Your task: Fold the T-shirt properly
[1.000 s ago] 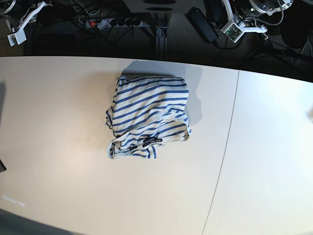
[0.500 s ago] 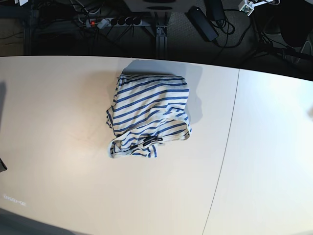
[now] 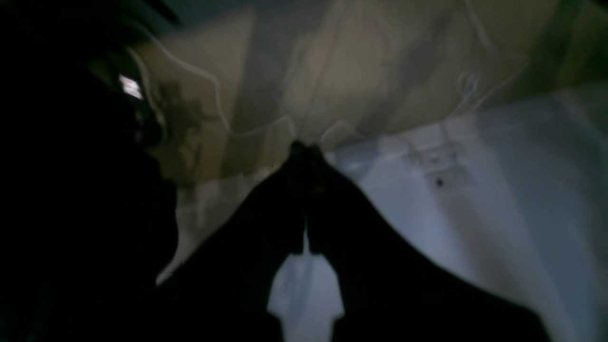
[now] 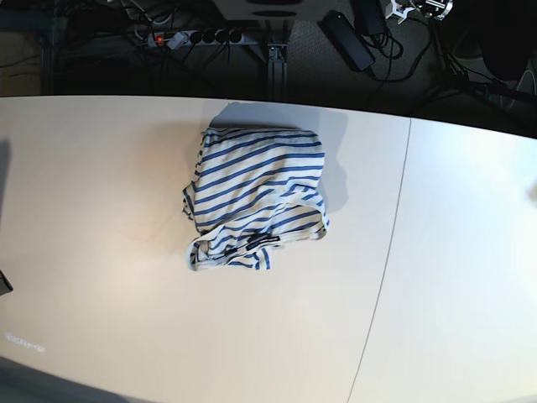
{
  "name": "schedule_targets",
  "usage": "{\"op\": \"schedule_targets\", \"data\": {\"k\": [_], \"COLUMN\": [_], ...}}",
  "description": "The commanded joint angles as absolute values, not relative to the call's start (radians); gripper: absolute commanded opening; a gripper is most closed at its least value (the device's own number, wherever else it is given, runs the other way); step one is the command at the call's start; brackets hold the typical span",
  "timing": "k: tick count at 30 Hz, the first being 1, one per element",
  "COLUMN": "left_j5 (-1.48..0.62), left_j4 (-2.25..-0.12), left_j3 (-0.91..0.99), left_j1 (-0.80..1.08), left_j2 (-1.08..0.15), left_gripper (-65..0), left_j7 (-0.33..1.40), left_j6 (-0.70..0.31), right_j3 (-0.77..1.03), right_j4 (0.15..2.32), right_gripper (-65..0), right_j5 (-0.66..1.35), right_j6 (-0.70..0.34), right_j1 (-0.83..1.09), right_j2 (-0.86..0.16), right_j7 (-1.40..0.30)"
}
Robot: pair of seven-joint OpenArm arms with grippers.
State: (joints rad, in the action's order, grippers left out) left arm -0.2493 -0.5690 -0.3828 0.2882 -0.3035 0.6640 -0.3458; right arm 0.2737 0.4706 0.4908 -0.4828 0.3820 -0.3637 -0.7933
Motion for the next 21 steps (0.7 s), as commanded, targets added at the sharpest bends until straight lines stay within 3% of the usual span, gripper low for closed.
{"op": "schedule_targets", "data": {"k": [1, 9, 21], "left_j5": [-0.246, -0.260, -0.282], "left_j4": [-0.546, -0.463, -0.463], "left_j3": [-0.394, -0.479, -0.479], "left_j1": [0.263, 0.079, -0.061], "left_j2": [-0.305, -0.238, -0.177], "left_gripper": [-65.0, -65.0, -65.0], "left_j7": [0.677, 0.724, 0.751], "left_j6": [-0.353, -0.352, -0.352], "right_j3": [0.250, 0.110, 0.110], "right_j4": [0.458, 0.415, 0.443], "right_gripper": [-65.0, -65.0, -65.0], "right_j5": [0.488, 0.440, 0.454], "right_j6": [-0.435, -0.361, -0.363], "right_j1": [0.355, 0.136, 0.067], "right_j2": [-0.381, -0.366, -0.330], "right_j7": [-0.793, -0.866, -0.949]}}
